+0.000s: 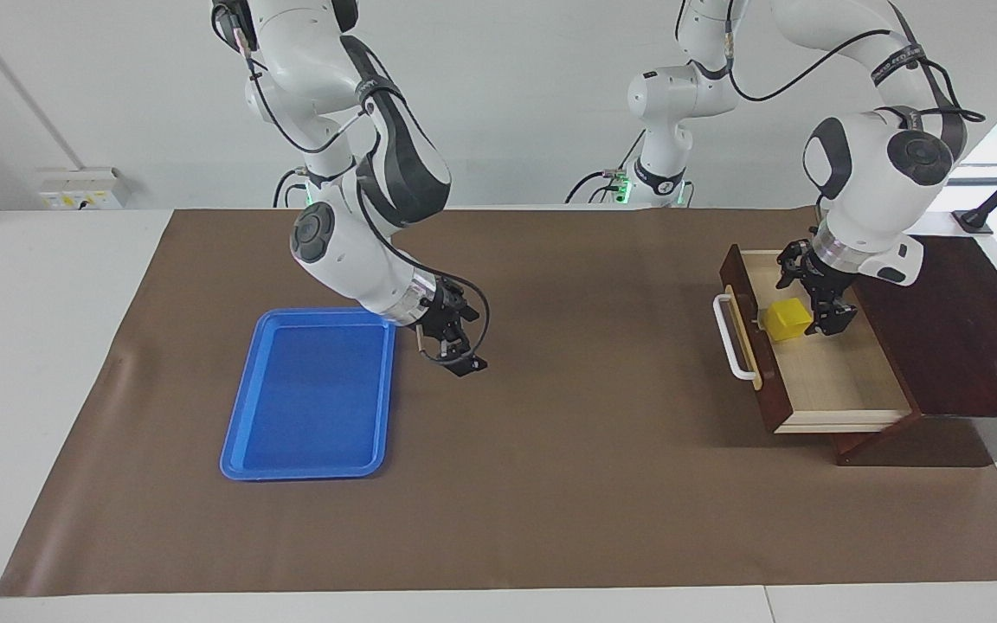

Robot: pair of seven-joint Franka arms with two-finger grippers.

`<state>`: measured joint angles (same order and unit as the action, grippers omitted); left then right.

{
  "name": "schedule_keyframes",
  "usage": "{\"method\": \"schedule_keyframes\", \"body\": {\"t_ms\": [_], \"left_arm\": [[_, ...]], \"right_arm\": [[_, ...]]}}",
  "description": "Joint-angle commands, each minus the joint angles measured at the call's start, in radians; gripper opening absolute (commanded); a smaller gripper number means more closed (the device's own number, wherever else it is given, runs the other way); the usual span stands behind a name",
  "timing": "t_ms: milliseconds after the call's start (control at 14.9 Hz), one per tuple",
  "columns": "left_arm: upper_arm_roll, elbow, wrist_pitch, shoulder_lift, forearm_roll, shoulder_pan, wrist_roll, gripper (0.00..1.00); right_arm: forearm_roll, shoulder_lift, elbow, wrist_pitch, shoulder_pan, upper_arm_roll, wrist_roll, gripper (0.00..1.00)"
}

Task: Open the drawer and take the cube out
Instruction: 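Reach into the drawer and grasp the yellow cube with the left gripper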

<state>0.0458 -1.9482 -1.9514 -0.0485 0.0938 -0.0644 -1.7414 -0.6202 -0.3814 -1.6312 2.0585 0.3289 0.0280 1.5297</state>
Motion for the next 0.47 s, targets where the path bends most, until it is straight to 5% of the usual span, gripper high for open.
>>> {"method": "schedule_keyframes", "body": {"t_ms": [0,401], "left_arm": [[0.005,-0.080,-0.056,0.056,0.015,-0.028,-0.007,1.00],[0.006,-0.132,-0.092,0.071,0.015,-0.011,-0.026,1.00]], "right_arm": [[-0.007,0.006,-0.018,0.015,0.001,-0.002,-0.026,0.99],[-0.007,0.006,-0.019,0.018,0.001,-0.002,-0.026,0.99]]}}
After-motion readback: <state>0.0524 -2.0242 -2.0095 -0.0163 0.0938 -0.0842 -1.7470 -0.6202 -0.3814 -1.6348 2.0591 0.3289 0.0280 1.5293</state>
